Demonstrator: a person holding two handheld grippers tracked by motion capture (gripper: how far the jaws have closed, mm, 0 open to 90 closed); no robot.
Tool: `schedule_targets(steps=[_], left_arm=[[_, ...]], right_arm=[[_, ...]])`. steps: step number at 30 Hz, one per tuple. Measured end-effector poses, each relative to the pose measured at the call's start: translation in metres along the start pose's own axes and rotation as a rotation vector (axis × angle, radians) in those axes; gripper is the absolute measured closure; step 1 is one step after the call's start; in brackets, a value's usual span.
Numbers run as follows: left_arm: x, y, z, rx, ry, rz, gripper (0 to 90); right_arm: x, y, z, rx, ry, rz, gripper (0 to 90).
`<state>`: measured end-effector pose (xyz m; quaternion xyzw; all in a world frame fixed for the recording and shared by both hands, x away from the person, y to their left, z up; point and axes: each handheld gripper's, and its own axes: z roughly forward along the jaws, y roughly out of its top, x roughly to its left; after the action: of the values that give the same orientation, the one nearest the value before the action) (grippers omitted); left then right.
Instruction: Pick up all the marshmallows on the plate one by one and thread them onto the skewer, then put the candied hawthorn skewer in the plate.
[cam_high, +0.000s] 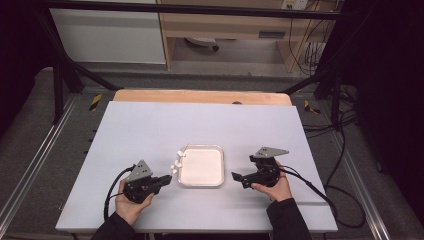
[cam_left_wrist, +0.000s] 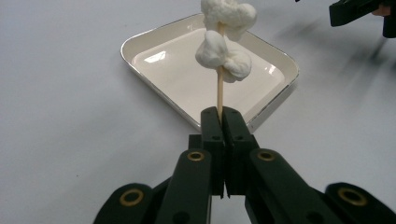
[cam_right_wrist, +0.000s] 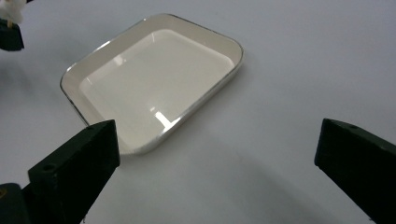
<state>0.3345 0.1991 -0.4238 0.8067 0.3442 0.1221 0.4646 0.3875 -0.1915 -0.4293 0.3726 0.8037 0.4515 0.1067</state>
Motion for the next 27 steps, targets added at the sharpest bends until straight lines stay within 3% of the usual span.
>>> schedule_targets(steps=[13,27], left_arm=[[0.000,0.016,0.003,0.041,0.002,-0.007,88.8],[-0.005,0.045,0.023,0.117,0.007,0.001,88.9]], right_arm=[[-0.020,-0.029,-0.020,0.026,-0.026,-0.032,0.7],[-0.034,-0.046,-0.039,0.008,-0.056,-0.005,0.8]])
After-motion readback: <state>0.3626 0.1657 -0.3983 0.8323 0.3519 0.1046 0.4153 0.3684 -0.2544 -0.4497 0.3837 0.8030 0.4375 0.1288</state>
